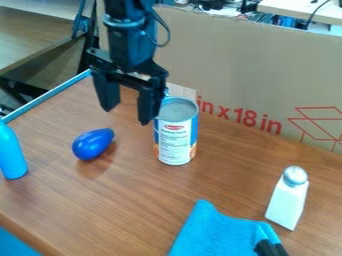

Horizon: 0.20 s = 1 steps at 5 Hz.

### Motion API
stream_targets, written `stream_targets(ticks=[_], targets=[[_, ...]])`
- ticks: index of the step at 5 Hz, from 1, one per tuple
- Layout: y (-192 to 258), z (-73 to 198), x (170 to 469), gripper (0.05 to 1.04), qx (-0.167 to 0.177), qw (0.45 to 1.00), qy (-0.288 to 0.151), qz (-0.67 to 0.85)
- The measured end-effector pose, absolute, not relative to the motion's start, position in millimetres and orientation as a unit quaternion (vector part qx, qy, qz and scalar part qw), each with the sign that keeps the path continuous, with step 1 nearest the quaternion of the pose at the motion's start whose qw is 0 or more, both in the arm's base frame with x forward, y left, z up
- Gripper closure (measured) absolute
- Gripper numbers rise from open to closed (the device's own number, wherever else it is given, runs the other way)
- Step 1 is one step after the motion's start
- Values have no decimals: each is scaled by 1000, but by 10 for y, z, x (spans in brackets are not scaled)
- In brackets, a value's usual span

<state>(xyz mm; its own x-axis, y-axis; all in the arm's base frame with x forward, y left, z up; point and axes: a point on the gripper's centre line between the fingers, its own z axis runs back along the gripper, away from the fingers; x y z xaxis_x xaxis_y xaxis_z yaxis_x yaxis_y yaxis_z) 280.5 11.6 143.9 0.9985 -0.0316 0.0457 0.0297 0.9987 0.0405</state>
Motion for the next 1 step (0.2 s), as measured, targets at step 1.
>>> stream_targets(ticks=[1], targets=[[158,1459,2530,83,23,999,-7,-30]])
